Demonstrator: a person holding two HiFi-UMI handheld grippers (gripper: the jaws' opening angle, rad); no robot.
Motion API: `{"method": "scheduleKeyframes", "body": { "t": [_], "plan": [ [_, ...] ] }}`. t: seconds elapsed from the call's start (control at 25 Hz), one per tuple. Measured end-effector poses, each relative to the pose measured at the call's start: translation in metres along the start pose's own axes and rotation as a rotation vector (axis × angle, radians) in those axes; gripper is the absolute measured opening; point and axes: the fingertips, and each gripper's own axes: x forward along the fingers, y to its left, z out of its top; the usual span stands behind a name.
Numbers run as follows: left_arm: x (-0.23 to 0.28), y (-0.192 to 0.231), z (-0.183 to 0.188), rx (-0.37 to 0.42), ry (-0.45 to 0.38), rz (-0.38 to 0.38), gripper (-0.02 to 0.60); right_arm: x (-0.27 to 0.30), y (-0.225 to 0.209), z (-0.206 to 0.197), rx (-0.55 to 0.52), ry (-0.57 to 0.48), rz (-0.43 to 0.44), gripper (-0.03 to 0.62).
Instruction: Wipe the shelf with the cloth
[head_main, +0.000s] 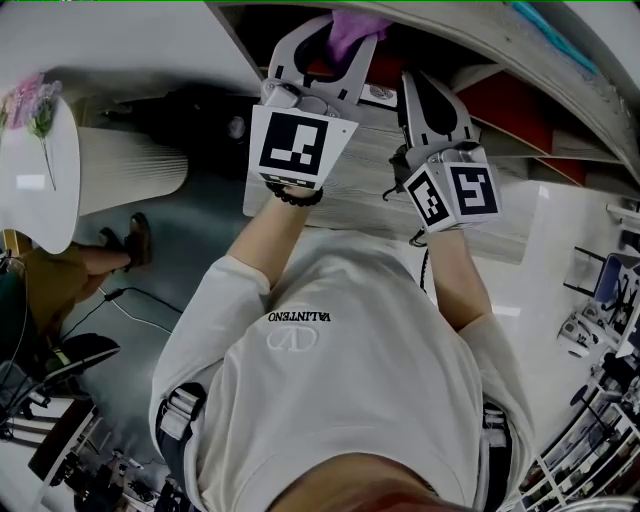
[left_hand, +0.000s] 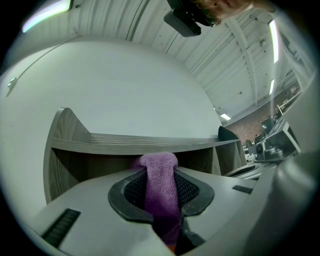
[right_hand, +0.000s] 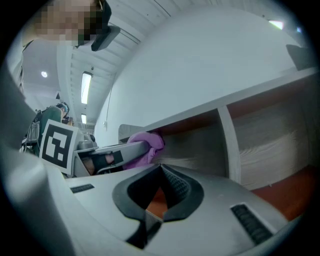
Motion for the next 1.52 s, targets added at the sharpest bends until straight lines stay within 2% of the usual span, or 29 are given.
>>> {"method": "scheduleKeyframes", "body": {
  "t": [0.96,1.52],
  "plan": [
    [-0.031,0.057,0.002,-0.006,0.009,0.097,0.089,0.043,0.045,-0.003,-0.005,0.012,0.080,-0.002],
    [-0.046,0.094,-0.001,-0.028,-0.018,0.172,0.089,0.054,0.057,-0.015,-0.008,0.038,0.086,-0.002]
  ]
}}
